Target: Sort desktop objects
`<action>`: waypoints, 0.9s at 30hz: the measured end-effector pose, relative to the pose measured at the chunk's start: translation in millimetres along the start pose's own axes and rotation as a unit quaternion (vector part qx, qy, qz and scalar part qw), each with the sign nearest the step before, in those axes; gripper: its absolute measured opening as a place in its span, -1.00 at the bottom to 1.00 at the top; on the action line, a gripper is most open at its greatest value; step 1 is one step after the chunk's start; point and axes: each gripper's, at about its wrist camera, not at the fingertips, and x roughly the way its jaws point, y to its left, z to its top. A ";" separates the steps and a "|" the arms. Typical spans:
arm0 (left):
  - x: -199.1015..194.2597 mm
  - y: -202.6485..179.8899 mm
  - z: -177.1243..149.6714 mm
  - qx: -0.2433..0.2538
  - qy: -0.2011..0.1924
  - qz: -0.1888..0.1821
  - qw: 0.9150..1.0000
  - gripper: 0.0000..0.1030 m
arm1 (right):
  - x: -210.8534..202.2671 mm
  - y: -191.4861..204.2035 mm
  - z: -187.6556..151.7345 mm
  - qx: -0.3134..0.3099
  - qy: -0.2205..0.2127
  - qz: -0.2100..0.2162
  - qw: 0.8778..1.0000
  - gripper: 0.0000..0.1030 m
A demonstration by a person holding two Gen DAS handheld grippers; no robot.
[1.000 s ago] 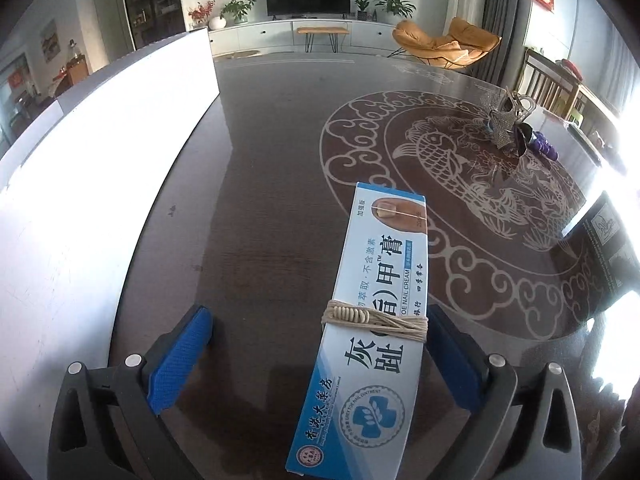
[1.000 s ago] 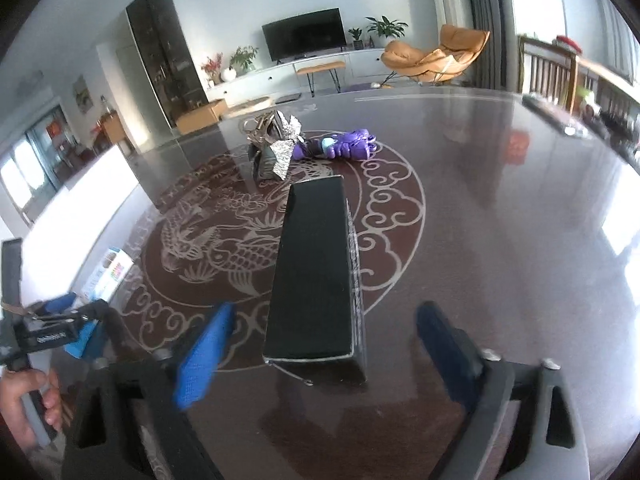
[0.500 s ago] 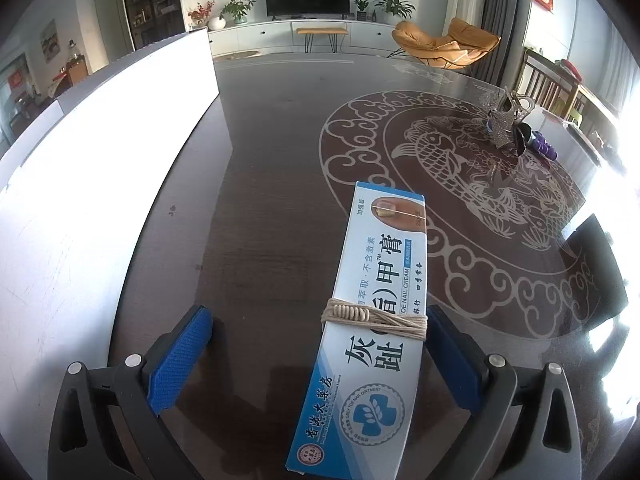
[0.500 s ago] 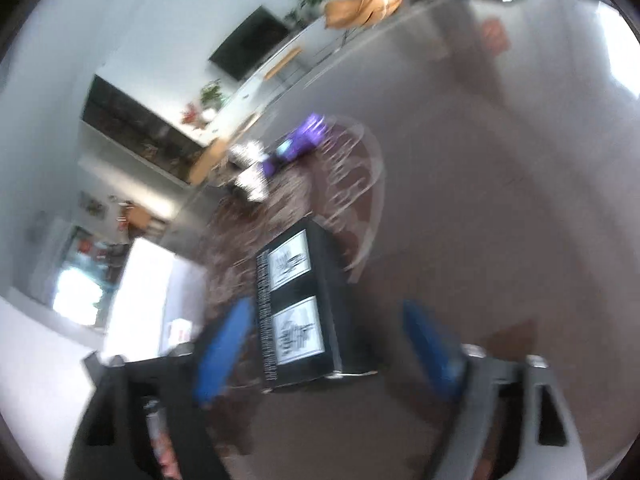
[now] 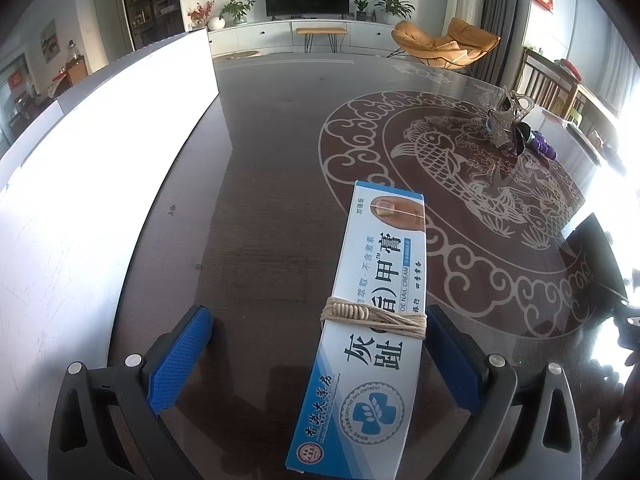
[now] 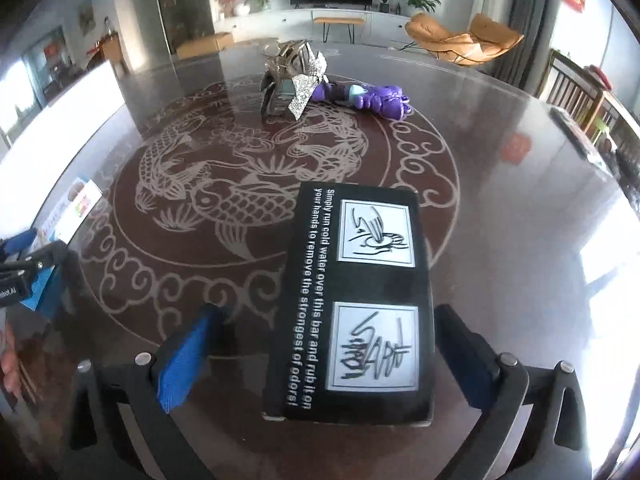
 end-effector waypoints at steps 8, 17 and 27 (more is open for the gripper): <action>-0.7 0.7 -0.8 0.001 0.000 -0.001 1.000 1.00 | 1.0 1.2 -0.4 -0.001 0.000 0.000 1.000 1.00; -0.5 0.9 -0.2 0.001 0.000 -0.002 1.000 1.00 | 0.5 -0.3 -1.7 -0.001 0.000 0.000 1.000 1.00; -0.8 1.3 0.4 0.003 0.000 -0.003 1.000 1.00 | 0.2 1.3 -1.9 0.000 0.000 -0.001 1.000 1.00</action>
